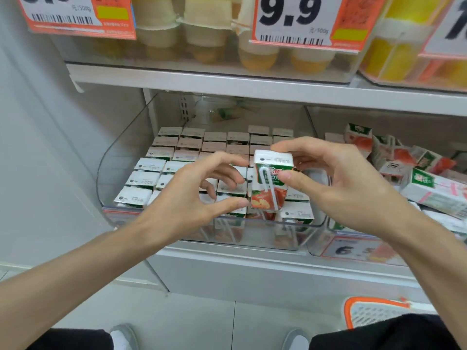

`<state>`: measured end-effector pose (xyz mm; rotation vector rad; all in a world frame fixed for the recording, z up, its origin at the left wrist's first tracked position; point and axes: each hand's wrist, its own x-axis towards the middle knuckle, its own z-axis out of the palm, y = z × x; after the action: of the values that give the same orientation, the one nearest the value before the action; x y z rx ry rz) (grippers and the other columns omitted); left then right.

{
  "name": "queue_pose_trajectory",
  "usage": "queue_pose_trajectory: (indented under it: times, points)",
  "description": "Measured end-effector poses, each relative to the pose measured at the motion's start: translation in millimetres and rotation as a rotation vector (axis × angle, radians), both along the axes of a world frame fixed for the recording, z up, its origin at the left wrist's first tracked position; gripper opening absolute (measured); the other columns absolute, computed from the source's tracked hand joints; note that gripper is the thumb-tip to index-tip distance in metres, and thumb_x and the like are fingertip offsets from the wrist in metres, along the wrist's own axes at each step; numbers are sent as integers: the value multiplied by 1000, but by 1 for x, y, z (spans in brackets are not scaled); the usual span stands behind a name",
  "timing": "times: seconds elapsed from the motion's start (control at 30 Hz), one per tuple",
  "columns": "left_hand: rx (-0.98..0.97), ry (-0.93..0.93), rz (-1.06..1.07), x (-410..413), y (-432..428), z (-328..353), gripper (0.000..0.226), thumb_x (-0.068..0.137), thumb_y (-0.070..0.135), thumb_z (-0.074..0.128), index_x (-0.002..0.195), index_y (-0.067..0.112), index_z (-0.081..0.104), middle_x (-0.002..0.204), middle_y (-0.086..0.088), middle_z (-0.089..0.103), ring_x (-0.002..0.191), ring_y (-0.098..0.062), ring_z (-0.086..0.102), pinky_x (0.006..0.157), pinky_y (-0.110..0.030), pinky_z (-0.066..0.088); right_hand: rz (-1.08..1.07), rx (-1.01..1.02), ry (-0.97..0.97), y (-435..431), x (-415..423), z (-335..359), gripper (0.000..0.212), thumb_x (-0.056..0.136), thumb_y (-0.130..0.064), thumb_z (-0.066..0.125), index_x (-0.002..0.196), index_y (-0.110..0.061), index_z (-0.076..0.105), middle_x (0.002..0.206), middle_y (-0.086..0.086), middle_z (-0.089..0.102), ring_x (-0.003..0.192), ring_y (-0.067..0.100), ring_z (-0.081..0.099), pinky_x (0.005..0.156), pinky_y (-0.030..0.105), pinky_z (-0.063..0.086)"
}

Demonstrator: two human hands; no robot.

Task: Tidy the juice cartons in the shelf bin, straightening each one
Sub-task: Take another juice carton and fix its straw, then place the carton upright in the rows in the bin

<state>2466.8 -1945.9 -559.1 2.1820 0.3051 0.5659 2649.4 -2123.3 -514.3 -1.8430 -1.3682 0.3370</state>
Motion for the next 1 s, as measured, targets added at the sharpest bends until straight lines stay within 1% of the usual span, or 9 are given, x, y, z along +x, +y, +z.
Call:
queue_pose_trajectory:
  times: [0.1, 0.2, 0.3, 0.43, 0.57, 0.73, 0.83, 0.9, 1.0]
  points:
    - [28, 20, -24, 6, -5, -1, 64, 76, 53, 78, 136, 34, 62, 115, 15, 73, 114, -10, 67, 84, -31, 54, 22, -12, -18, -4, 5, -1, 34, 97, -19, 74, 130, -29, 69, 122, -16, 70, 116, 5, 67, 106, 31, 52]
    - [59, 48, -46, 10, -8, -2, 70, 77, 53, 78, 142, 33, 60, 123, 18, 72, 117, -7, 65, 85, -31, 53, 40, 15, -42, -7, 7, -1, 35, 95, -20, 76, 128, -30, 70, 120, -10, 64, 114, 7, 66, 107, 31, 50]
    - [80, 50, -54, 13, -11, -2, 68, 77, 58, 76, 139, 35, 63, 123, 23, 71, 117, -4, 65, 84, -27, 52, 74, 3, -56, -9, 4, 0, 36, 95, -21, 76, 130, -29, 71, 119, -8, 65, 113, 7, 66, 105, 27, 50]
    - [94, 43, -39, 15, -10, -4, 57, 82, 49, 78, 135, 33, 67, 120, 22, 73, 115, -5, 66, 82, -26, 53, 90, 10, -57, -9, 3, -1, 36, 95, -22, 77, 129, -29, 72, 120, -9, 67, 113, 7, 67, 105, 28, 52]
    - [106, 34, -17, 15, -6, -5, 48, 85, 37, 81, 131, 31, 70, 118, 24, 74, 114, -5, 67, 80, -19, 50, 65, 12, -58, -6, 1, -3, 35, 93, -27, 78, 127, -32, 73, 118, -14, 68, 112, 5, 68, 104, 27, 53]
    - [132, 121, -15, 14, -5, -8, 46, 81, 44, 83, 125, 39, 69, 119, 30, 71, 114, 3, 61, 83, -17, 45, 8, -70, -89, -5, 2, -5, 33, 84, -36, 84, 115, -37, 74, 106, -20, 75, 106, -3, 70, 101, 33, 57]
    - [132, 130, -21, 14, -6, -10, 46, 81, 37, 89, 122, 40, 69, 117, 30, 72, 114, 2, 63, 80, -19, 42, -21, -209, -252, -4, -1, -7, 32, 83, -43, 84, 113, -41, 75, 106, -31, 69, 111, -4, 63, 99, 28, 50]
    - [116, 141, -35, 14, -5, -10, 43, 81, 33, 90, 119, 40, 71, 113, 30, 73, 114, 1, 65, 80, -21, 41, -28, -276, -326, -4, -2, -7, 33, 85, -47, 82, 116, -44, 72, 111, -31, 61, 118, 0, 55, 98, 27, 42]
    - [126, 178, -65, 14, -3, -11, 36, 83, 45, 83, 117, 41, 73, 114, 31, 72, 117, 1, 62, 86, -20, 43, 16, -340, -408, -4, 1, -9, 31, 88, -50, 78, 118, -46, 71, 122, -25, 55, 125, 2, 42, 105, 24, 30]
